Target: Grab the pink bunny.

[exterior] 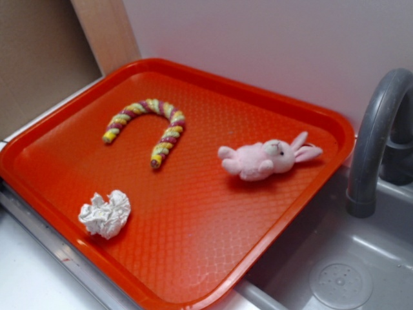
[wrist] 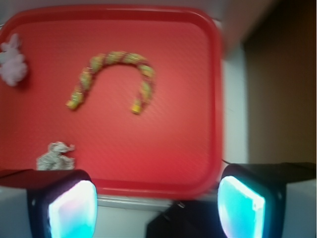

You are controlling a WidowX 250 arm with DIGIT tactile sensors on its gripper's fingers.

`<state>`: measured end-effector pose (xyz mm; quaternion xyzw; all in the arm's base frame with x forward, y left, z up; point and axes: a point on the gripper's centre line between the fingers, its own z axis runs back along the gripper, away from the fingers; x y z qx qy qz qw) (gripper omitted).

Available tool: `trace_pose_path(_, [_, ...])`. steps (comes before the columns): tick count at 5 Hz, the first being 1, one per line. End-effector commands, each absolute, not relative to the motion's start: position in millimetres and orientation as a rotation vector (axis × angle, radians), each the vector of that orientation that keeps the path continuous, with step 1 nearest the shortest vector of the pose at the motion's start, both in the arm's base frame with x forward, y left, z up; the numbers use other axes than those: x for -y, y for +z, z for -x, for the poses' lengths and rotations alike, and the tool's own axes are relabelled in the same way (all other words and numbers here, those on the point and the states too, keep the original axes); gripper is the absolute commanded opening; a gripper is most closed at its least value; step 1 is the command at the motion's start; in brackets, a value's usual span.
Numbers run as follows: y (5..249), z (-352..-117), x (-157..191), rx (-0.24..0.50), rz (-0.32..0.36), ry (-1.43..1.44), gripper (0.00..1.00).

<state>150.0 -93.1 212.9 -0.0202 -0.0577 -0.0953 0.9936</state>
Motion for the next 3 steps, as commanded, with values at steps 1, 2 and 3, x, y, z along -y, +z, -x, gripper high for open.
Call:
trace_pose_path(1, [221, -192, 193, 0.273, 0.132, -0.358, 1.00])
trace_pose_path(2, [208, -211, 244, 0.320, 0.142, -0.393, 1.00])
trace_pose_path(3, [181, -223, 277, 0.305, 0.154, -0.463, 1.00])
